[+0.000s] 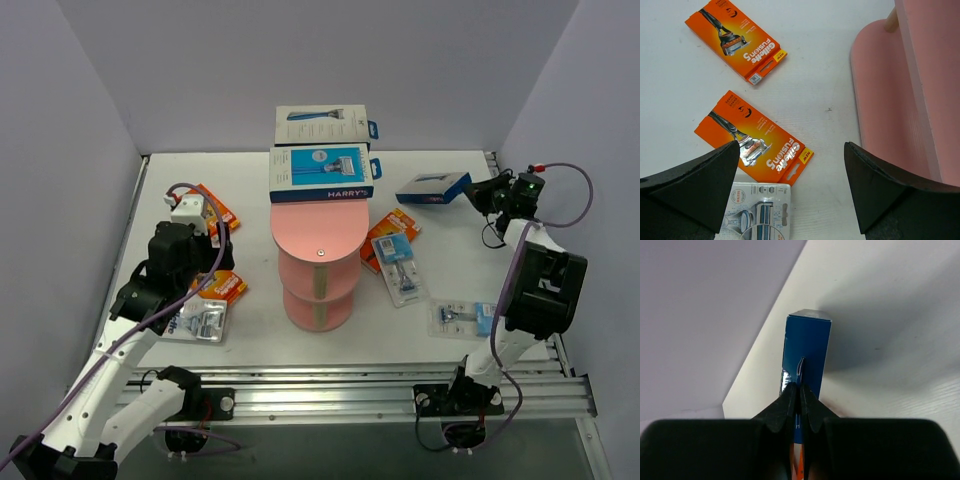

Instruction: Place and organize the shaving razors onto the shelf

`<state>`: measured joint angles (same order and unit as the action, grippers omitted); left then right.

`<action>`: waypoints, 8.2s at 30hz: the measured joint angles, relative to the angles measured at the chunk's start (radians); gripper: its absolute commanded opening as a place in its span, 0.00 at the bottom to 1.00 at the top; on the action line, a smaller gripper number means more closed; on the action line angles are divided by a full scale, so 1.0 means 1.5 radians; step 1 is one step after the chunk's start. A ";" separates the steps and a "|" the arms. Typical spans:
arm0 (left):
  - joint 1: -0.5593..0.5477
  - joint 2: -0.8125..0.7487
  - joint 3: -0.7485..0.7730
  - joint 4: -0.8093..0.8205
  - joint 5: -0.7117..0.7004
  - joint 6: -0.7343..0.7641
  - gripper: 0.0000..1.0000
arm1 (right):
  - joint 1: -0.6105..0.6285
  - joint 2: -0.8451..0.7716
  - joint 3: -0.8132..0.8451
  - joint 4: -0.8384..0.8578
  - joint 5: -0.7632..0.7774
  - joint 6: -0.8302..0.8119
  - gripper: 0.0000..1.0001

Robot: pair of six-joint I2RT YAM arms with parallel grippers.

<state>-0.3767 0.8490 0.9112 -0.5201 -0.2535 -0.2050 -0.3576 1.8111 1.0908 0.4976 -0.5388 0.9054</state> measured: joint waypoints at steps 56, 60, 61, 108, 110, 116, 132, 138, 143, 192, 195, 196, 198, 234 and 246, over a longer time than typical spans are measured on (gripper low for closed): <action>-0.012 -0.071 -0.001 0.000 -0.018 -0.008 0.94 | 0.078 -0.563 0.344 -0.538 -0.233 -0.039 0.00; -0.019 -0.077 -0.002 0.000 -0.018 -0.008 0.94 | 0.078 -0.587 0.350 -0.511 -0.254 0.004 0.00; -0.020 -0.079 -0.002 0.001 -0.018 -0.008 0.94 | 0.078 -0.593 0.353 -0.504 -0.260 0.015 0.00; -0.032 -0.092 0.172 0.128 0.359 -0.211 0.95 | 0.109 -0.525 0.441 -0.170 -0.357 0.323 0.00; -0.032 -0.076 0.188 0.131 0.373 -0.219 0.95 | 0.109 -0.504 0.460 -0.137 -0.357 0.354 0.00; -0.032 -0.030 0.232 0.169 0.423 -0.256 0.95 | 0.109 -0.466 0.487 -0.060 -0.357 0.416 0.00; -0.032 0.030 0.317 0.160 0.449 -0.237 0.95 | 0.108 -0.292 0.675 -0.127 -0.352 0.392 0.00; -0.032 0.035 0.330 0.149 0.447 -0.221 0.95 | 0.108 -0.241 0.735 -0.185 -0.348 0.376 0.00; -0.032 0.045 0.330 0.145 0.438 -0.215 0.95 | 0.108 -0.228 0.761 -0.235 -0.347 0.323 0.00; -0.036 -0.016 0.208 0.074 0.382 -0.123 0.95 | 0.307 -0.333 0.540 -0.885 0.286 -0.375 0.00; -0.036 -0.030 0.194 0.074 0.384 -0.133 0.95 | 0.308 -0.376 0.532 -0.896 0.276 -0.371 0.00; -0.036 -0.035 0.189 0.074 0.384 -0.135 0.95 | 0.308 -0.386 0.532 -0.899 0.270 -0.370 0.00; -0.036 -0.044 0.179 0.074 0.384 -0.138 0.95 | 0.308 -0.400 0.532 -0.905 0.256 -0.367 0.00; -0.036 -0.063 0.134 0.065 0.384 -0.174 0.95 | 0.287 -0.377 0.790 -0.891 -0.112 -0.253 0.00; -0.036 -0.061 0.134 0.065 0.384 -0.187 0.95 | 0.210 -0.417 0.763 -0.759 -0.248 -0.151 0.00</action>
<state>-0.4305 0.7570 1.1114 -0.4225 0.3225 -0.4862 -0.0433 1.1851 2.2353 -0.6411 -0.9112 0.6796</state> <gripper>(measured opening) 0.947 0.009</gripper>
